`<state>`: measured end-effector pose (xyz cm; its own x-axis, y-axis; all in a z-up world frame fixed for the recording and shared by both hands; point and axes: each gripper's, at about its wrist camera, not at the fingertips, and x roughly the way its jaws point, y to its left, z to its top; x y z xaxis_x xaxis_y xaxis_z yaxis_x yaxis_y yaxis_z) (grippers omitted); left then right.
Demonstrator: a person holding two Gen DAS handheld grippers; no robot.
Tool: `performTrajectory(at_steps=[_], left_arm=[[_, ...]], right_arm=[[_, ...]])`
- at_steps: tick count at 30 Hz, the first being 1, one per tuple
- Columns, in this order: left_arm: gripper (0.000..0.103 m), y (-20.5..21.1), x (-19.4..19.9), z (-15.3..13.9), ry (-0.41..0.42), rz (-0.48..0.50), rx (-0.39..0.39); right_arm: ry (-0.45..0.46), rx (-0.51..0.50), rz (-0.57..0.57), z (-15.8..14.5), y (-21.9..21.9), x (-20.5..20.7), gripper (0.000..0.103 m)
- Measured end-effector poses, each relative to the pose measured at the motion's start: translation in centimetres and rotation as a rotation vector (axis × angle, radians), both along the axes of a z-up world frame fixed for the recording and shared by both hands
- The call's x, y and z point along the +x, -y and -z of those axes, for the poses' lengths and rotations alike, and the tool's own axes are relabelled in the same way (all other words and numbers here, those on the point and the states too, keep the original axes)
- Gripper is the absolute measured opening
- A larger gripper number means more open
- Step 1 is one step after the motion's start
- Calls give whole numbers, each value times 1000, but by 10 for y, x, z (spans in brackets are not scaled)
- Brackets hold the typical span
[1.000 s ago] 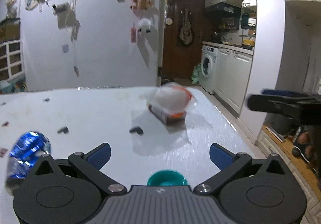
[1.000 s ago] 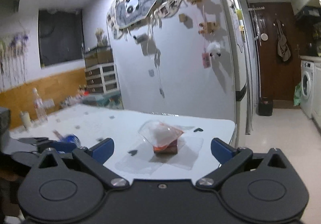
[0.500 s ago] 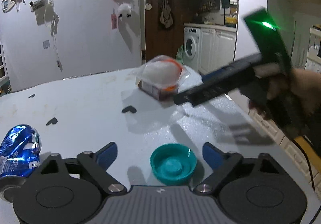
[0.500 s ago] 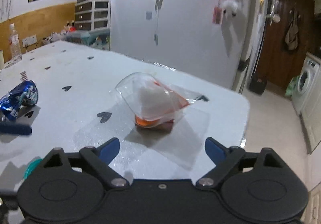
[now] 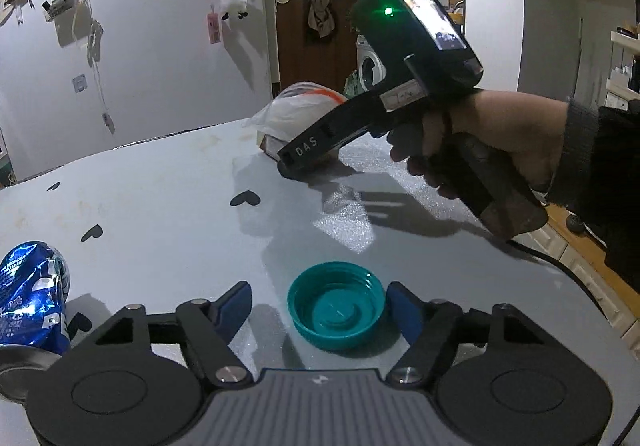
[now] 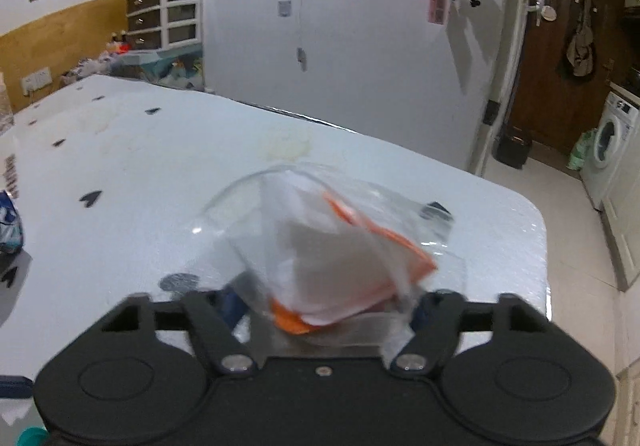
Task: Collect trash
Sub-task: 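Grasp the teal bottle cap with left tool while right tool grasps the red snack box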
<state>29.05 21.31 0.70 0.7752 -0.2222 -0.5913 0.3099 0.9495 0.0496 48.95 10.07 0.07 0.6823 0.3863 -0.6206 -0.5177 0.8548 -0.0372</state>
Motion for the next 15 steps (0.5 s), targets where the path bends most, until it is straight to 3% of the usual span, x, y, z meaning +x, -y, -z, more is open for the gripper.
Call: performTrajectory(at_steps=[10,15], left_arm=[[50,-4,1,-2,-4,-22,-31],[50,-5,0,-2,-4,-35,-31]], right_arm=[[126,-137,-138,-35,-1,-50,57],[107,-152,-194,-45,8,-81,57]])
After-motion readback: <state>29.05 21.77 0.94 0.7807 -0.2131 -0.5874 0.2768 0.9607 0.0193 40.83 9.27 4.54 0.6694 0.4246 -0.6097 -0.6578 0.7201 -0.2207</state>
